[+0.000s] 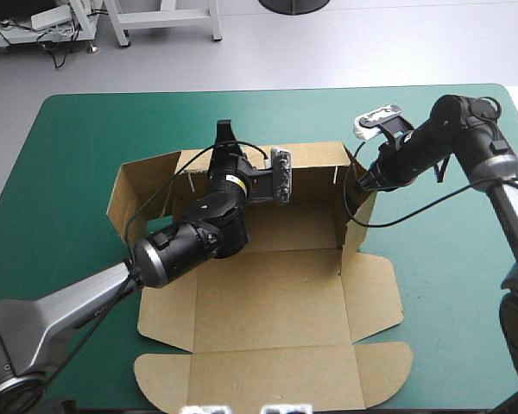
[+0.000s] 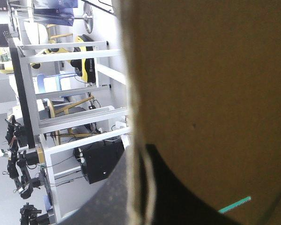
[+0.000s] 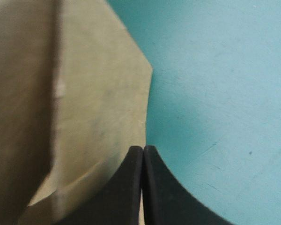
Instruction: Fold the box
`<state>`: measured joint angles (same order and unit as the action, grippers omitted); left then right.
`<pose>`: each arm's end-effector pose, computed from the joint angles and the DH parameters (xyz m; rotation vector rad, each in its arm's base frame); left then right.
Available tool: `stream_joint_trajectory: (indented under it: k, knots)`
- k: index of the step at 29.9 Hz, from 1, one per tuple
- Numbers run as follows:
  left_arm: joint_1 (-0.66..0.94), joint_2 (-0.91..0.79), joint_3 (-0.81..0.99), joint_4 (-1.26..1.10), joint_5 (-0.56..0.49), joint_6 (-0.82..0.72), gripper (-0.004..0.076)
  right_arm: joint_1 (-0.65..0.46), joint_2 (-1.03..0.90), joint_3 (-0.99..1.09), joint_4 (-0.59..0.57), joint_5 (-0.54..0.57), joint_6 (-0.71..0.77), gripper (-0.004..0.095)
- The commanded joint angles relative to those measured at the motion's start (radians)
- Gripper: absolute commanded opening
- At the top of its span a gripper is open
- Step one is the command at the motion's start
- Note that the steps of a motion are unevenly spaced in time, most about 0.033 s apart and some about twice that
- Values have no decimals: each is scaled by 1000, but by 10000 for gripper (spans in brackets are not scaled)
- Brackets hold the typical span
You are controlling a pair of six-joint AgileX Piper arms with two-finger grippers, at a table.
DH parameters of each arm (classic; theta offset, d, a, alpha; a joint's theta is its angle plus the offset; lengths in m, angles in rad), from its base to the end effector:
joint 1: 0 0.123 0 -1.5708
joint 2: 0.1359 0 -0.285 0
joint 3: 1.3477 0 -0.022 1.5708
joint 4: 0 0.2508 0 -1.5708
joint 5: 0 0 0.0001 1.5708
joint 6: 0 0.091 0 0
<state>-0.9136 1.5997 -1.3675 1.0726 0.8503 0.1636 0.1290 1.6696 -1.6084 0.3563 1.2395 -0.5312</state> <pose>0.2631 -0.2425 0.3486 1.5371 1.5141 0.8671 0.3413 0.0745 0.3488 -0.8036 2.5768 0.3808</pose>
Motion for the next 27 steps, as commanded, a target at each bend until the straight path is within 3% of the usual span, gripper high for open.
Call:
stream_joint_trajectory:
  k: [1, 6, 9, 14, 27]
  knots:
    - [4, -46, -32, 51, -6, -12, -10, -8, -120, 27, 80, -9, -161, -18]
    - [4, -46, -32, 39, -6, -12, -10, -58, -213, 180, 111, -159, -238, 37]
    - [4, -46, -32, 11, -6, -12, -10, -87, -260, 298, 264, -234, -402, 219]
    - [4, -46, -32, 5, -2, -12, -9, -88, -309, 421, 361, -307, -562, 640]
    - [4, -46, -32, 14, -10, -36, -10, -86, -421, 587, 519, -394, -725, 649]
